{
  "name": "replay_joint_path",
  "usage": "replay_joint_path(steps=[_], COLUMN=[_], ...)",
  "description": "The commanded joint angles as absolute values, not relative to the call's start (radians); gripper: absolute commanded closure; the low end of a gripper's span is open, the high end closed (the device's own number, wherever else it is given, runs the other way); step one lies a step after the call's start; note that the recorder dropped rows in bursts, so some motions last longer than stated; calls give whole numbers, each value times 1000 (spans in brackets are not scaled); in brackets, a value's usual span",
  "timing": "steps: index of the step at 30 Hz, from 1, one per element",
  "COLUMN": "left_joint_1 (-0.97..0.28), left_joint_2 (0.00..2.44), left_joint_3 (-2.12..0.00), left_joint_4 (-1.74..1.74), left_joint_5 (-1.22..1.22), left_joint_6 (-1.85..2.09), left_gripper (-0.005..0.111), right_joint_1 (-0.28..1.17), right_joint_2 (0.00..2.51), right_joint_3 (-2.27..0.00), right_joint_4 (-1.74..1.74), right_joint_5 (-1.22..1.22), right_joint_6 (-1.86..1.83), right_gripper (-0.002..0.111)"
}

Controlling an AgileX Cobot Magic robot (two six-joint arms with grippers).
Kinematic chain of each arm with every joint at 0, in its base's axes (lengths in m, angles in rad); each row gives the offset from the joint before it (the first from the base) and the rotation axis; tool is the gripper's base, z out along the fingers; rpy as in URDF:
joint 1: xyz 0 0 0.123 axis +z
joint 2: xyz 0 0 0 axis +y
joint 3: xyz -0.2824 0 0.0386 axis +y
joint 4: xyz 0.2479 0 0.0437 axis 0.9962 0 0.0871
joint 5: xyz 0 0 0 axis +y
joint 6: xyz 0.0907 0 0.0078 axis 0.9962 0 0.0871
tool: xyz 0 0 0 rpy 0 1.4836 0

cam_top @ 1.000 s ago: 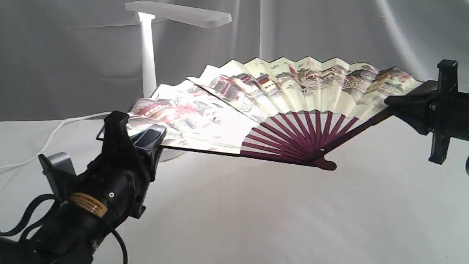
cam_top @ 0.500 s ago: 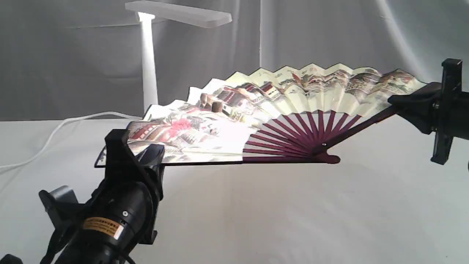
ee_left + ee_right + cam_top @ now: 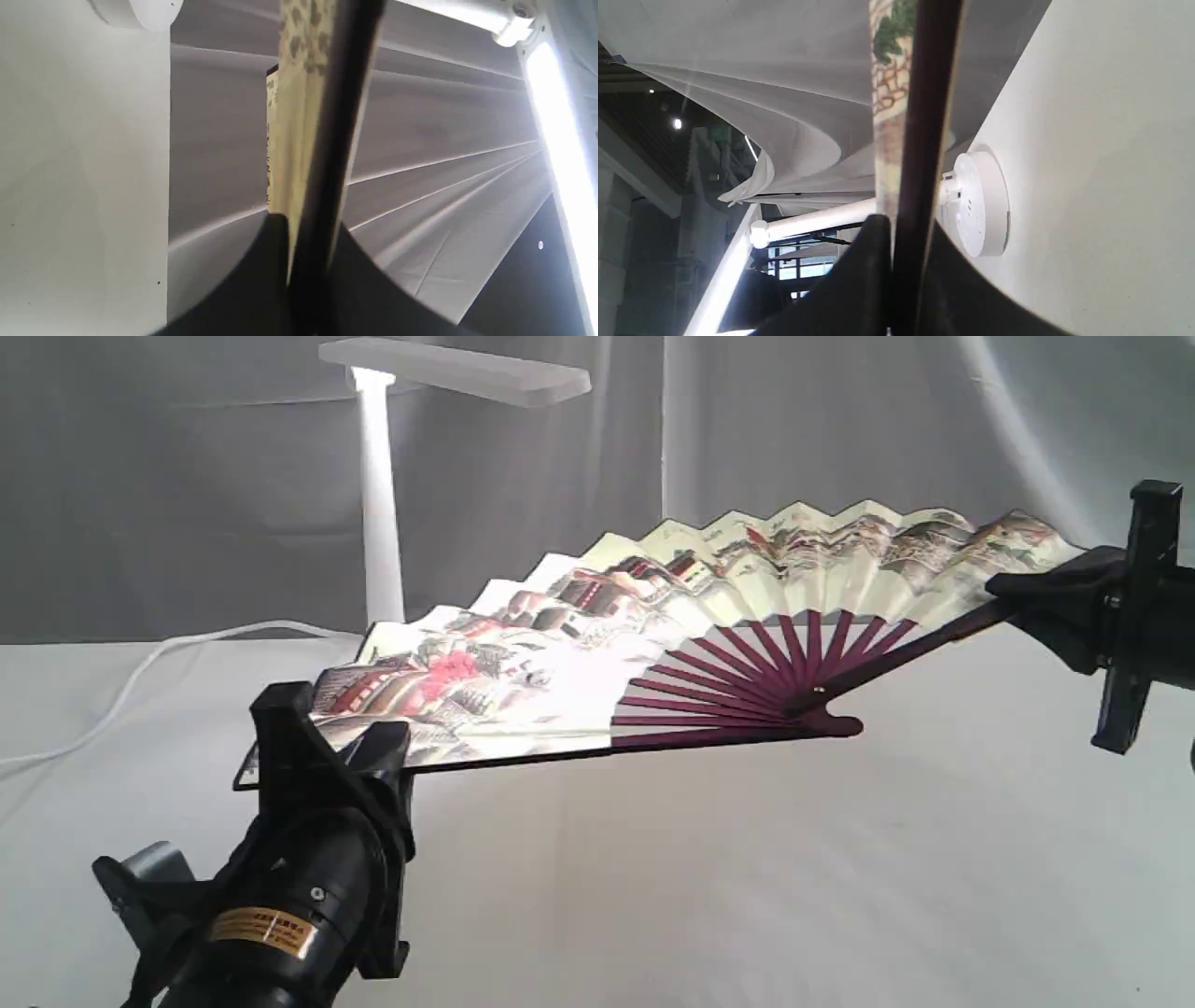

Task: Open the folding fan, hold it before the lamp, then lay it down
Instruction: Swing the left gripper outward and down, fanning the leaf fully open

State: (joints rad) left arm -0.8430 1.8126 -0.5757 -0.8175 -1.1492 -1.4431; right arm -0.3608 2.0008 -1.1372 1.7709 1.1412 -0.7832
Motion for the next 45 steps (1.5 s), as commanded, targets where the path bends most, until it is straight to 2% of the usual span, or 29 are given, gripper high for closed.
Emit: replay_joint_path(steps=[1, 24, 32, 45], left_joint_1=[-842, -842, -842, -837], left_joint_2=[1792, 1591, 1581, 1458], left_joint_3=[-576, -551, -551, -464], left_joint_4=[-882, -1022, -1067, -1153], left_joint_5=[-1221, -1221, -1221, -1221], left_joint_6=[-1551, -1348, -1348, -1292], left_gripper=[107, 107, 107, 107], right_joint_1=[-371, -359, -295, -213], right_joint_2=[1997, 1929, 1852, 1820], right_joint_3=[-1137, -1137, -1137, -1142], right_joint_4=[1744, 1744, 1744, 1744], right_joint_5=[1177, 1211, 1127, 1126], right_joint_6=[-813, -767, -716, -694], right_gripper=[108, 108, 108, 108])
